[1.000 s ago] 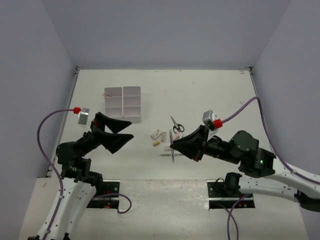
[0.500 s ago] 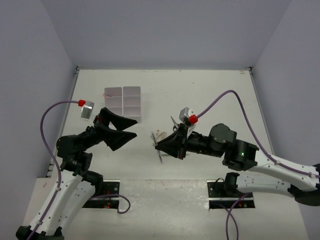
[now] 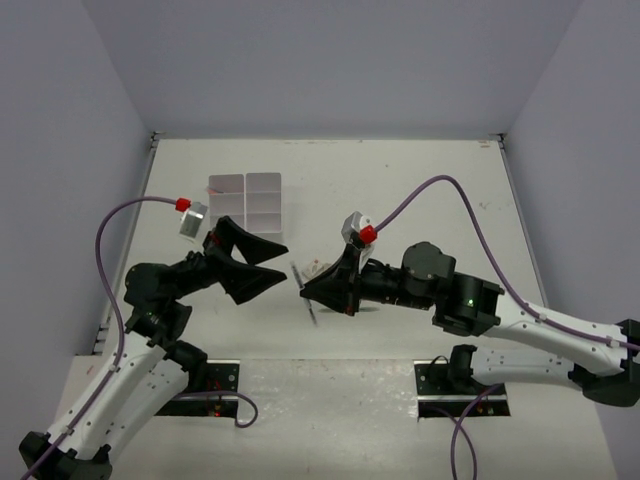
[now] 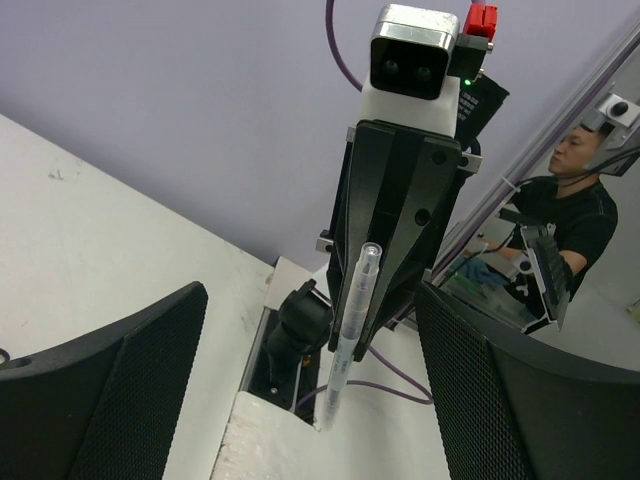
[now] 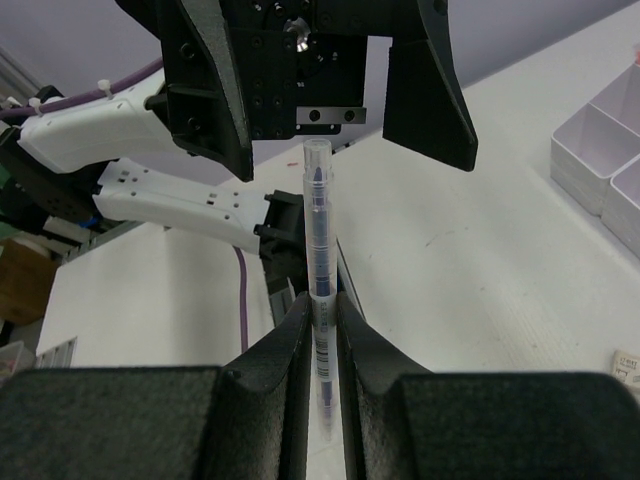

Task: Sort the stationery into containers
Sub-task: Place the pen in the storage box.

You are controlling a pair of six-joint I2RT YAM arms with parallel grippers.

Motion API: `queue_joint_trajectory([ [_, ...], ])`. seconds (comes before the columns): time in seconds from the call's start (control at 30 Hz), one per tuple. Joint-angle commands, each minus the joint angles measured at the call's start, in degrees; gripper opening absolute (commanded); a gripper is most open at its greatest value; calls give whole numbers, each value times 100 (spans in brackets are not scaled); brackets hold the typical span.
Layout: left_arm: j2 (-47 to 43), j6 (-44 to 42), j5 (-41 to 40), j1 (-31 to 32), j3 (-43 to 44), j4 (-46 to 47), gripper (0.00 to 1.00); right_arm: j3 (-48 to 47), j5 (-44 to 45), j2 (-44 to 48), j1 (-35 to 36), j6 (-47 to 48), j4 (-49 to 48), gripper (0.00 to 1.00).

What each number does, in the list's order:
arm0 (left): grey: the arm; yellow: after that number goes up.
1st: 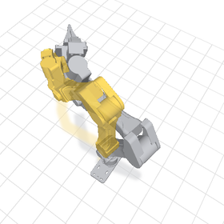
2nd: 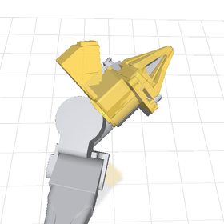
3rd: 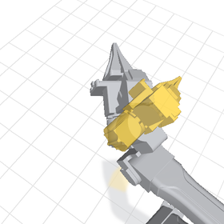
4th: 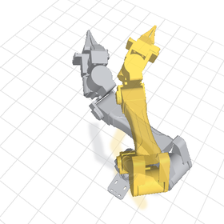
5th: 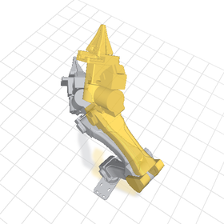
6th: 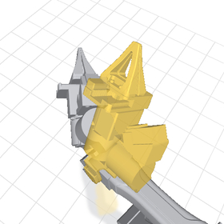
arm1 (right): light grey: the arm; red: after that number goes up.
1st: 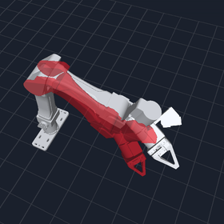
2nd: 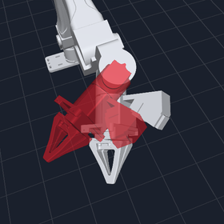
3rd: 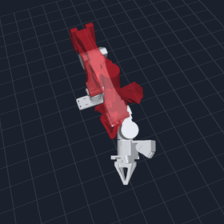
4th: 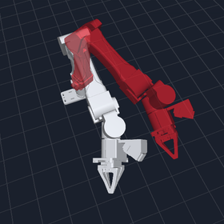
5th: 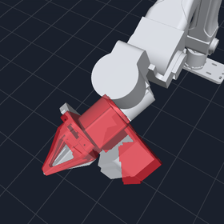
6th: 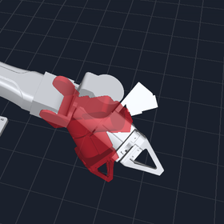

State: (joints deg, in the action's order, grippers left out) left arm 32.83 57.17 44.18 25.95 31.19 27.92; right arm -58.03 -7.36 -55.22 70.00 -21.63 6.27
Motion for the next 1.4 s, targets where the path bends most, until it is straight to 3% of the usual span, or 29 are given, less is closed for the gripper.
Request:
queue_joint_trajectory([
  [0.0, 44, -238, -198, 49, 240, 32, 85, -417, -194, -206, 5, 13, -36, 0],
  [0.27, 180, -290, -244, 162, 285, 3, 72, -675, -56, -533, -4, 67, 20, 0],
  [0.33, 163, -362, -286, 164, 316, -116, 61, -819, 30, -652, -4, 105, 108, 0],
  [0.57, 250, -513, -308, 173, 464, -466, 5, -1088, 627, -976, -6, 36, 405, 0],
  [0.6, 253, -536, -316, 173, 480, -524, 1, -1088, 674, -984, -15, 8, 410, 0],
  [0.87, 347, -738, -602, 173, 694, -989, 0, -1086, 1403, -848, -110, -193, 402, 0],
  [0.9, 356, -824, -719, 173, 697, -1132, 0, -1061, 1405, -815, -118, -193, 402, 4],
  [0.93, 382, -1108, -866, 173, 852, -1331, 0, -1027, 1491, -789, -118, -175, 402, 24],
  [0.97, 434, -1268, -1354, 173, 958, -1855, 0, -931, 1570, -745, -127, -201, 410, 91],
  [1.0, 522, -1480, -1897, 173, 1162, -2347, 0, -835, 1760, -585, -134, -260, 469, 98],
  [1.1, 956, -1767, -3397, 167, 1832, -3649, 0, -591, 2700, -151, -135, -587, 1063, 99],
  [1.2, 1545, -1851, -5324, 150, 2288, -4580, 0, -221, 4317, 565, -139, -1036, 1811, 99],
  [1.37, 2039, -1683, -7649, 115, 2832, -4725, 0, 638, 4656, 2305, -135, -1203, 1966, 99],
])
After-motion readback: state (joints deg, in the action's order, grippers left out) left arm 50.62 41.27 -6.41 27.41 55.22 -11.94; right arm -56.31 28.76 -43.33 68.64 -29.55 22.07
